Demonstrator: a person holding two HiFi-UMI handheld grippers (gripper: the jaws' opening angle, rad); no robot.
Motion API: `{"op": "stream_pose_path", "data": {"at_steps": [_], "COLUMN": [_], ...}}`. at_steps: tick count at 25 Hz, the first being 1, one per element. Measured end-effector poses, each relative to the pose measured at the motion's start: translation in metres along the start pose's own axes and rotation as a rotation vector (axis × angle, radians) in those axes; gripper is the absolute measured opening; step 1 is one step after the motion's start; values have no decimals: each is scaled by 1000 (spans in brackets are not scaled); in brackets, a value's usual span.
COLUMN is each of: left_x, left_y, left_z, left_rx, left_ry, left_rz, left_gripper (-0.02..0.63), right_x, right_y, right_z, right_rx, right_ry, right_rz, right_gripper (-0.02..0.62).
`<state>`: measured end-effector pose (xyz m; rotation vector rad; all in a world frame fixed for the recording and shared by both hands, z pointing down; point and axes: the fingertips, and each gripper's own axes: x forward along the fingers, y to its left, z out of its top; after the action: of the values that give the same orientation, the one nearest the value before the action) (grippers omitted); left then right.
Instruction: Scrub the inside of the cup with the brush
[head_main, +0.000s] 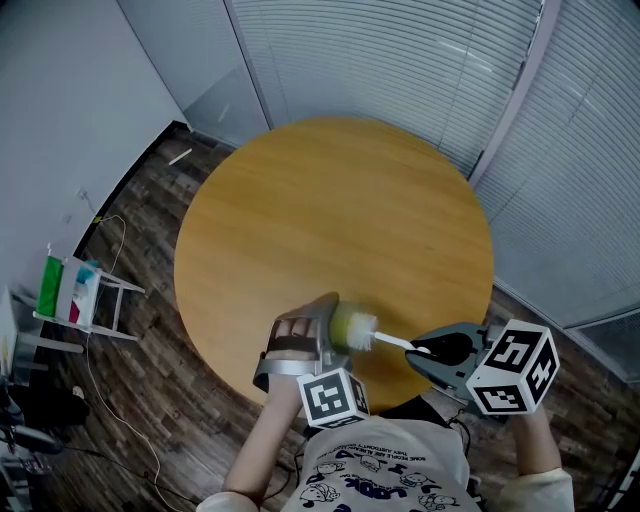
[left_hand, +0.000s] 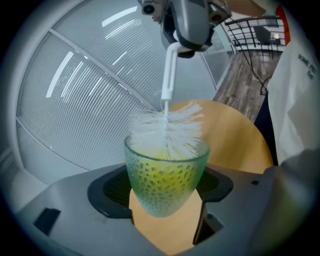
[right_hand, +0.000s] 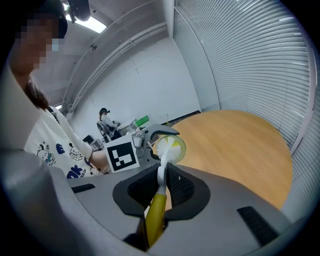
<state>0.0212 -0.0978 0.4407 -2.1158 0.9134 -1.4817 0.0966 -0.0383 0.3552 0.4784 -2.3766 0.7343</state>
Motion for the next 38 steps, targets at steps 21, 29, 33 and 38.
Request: {"op": "stream_pose_path", "data": {"at_steps": [21,29,33,38], "left_x": [-1,-5,-6,-7], "left_y": [5,3,-1,1], "left_z": [-15,-4,2,1], "left_rx": [-43,-36,-19,-13], "left_ry": [-12,-44,-56,-56], "left_rz": [3,-2,5,9], "left_gripper": [382,382,382,382], "right_x": [-22,-12,-4,-3], "right_y": [-3,-3,-3,-4], "right_z": [5,5,0,2], "right_rx": [54,71,75,84], "right_ry": [-63,-65,-61,-66], "right_rz": [24,27,26,28], "right_gripper": [46,46,46,46]}}
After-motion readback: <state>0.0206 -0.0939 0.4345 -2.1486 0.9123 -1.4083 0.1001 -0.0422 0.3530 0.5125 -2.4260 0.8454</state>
